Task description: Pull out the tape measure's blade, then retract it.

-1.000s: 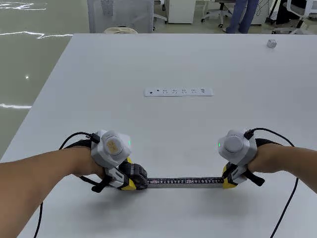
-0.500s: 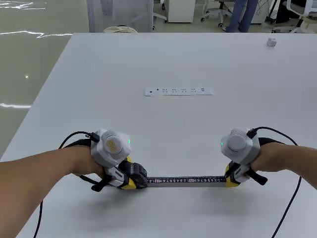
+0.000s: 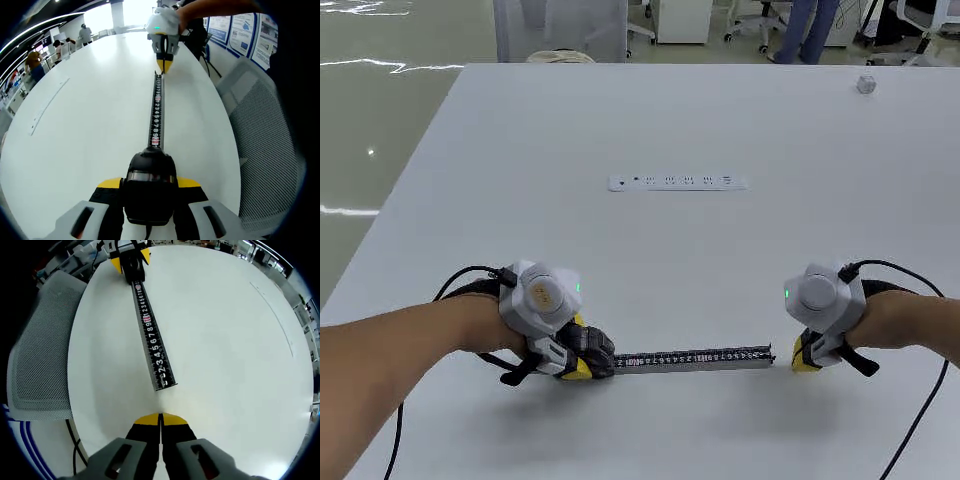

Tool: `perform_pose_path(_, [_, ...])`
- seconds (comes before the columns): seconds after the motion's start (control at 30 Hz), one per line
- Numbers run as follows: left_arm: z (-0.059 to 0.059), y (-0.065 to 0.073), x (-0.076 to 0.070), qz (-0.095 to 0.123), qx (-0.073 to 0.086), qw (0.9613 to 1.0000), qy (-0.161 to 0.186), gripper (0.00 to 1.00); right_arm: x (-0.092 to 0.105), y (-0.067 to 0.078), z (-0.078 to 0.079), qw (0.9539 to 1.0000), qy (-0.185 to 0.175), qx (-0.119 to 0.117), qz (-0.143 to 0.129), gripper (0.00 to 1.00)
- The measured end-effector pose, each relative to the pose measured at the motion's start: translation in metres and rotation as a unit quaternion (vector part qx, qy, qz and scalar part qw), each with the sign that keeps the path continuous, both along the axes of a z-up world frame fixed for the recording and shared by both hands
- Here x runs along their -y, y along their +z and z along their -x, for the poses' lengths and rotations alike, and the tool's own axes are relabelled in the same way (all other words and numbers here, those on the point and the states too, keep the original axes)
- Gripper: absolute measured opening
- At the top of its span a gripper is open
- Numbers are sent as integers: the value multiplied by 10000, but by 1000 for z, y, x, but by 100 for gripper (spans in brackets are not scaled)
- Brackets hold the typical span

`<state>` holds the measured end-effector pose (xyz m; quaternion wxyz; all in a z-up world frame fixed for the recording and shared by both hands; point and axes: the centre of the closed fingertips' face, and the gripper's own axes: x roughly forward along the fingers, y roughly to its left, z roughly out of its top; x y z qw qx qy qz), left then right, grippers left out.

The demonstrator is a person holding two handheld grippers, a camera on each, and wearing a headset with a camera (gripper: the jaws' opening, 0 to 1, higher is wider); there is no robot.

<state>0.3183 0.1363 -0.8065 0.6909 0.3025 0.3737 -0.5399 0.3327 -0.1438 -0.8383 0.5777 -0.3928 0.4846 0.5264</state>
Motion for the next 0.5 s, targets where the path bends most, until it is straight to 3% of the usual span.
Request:
perform_pose_path(0.17, [1,0,0,22,-11,10000,39,35,1,1,1,9999,-24,82,-98,0])
perform_pose_path(0.27, [1,0,0,40,-8,9999,98,35,2,2,2,9994,-247,99,-213,0])
perform_pose_path(0.5, [-1,2,-1,123,139,9998,108,36,1,3,10,9978,-507,144,-393,3])
